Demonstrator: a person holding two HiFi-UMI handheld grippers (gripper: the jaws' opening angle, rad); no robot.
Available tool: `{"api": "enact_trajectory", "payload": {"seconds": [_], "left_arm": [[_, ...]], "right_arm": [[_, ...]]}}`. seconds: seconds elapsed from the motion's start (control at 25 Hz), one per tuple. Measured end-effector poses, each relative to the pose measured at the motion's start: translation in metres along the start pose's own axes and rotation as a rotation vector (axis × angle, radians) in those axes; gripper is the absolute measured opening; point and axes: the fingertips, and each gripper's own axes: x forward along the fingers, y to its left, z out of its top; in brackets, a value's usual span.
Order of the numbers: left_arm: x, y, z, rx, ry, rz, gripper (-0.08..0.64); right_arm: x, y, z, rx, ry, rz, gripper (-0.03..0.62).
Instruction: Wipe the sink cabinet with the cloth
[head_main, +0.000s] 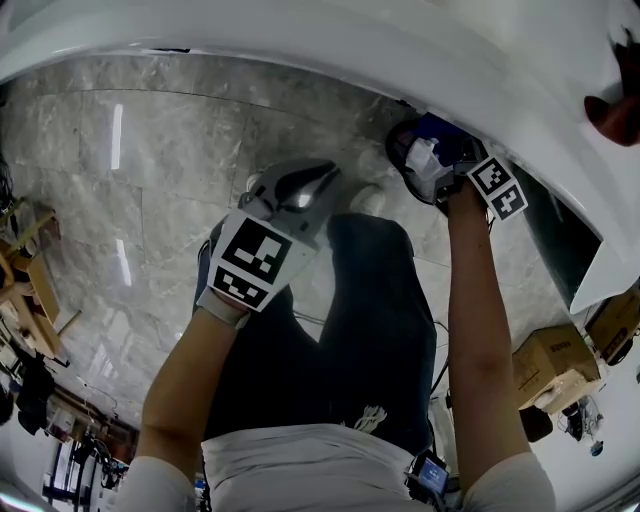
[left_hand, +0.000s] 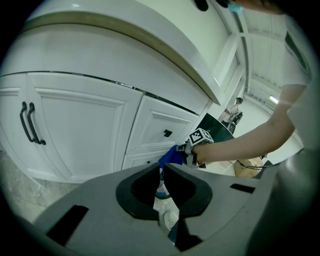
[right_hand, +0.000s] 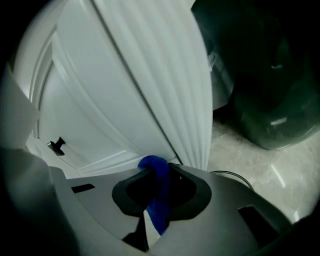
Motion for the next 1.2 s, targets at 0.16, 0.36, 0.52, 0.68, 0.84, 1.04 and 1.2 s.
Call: {"api": "enact_trajectory", "payload": {"seconds": [0.16, 0.36, 0.52, 0.68, 0.84, 1.04, 1.2], "left_arm": [[0.005, -0.003, 0.002, 0.006, 0.004, -0.012, 0.011], [0.006, -0.016, 0.005, 0.012, 0.012, -0.033, 0.011], [0.002, -0.021, 0.006, 0.011, 0.022, -0.043, 0.011], [-0.005, -0.029, 0.01, 0.015, 0.032, -0.054, 0.011], [-0.011, -0.033, 0.021, 0.023, 0.034, -0.062, 0.011], [-0.021, -0.034, 0.037, 0.034, 0.029, -0.072, 0.011], [-0.024, -0.026, 0.044, 0.045, 0.029, -0.084, 0.011]], "right_arm": [[-0.009, -0.015, 0.011, 0.007, -0.023, -0.019, 0.057], [-0.027, -0.017, 0.025, 0.019, -0.054, -0.018, 0.057], [-0.044, -0.007, 0.037, 0.037, -0.073, -0.008, 0.057], [-0.067, 0.002, 0.052, 0.029, -0.103, -0.005, 0.057], [-0.09, 0.013, 0.07, 0.001, -0.15, -0.006, 0.057], [-0.119, 0.028, 0.087, -0.01, -0.201, -0.011, 0.057], [-0.138, 0.045, 0.1, -0.047, -0.254, -0.013, 0.057]]}}
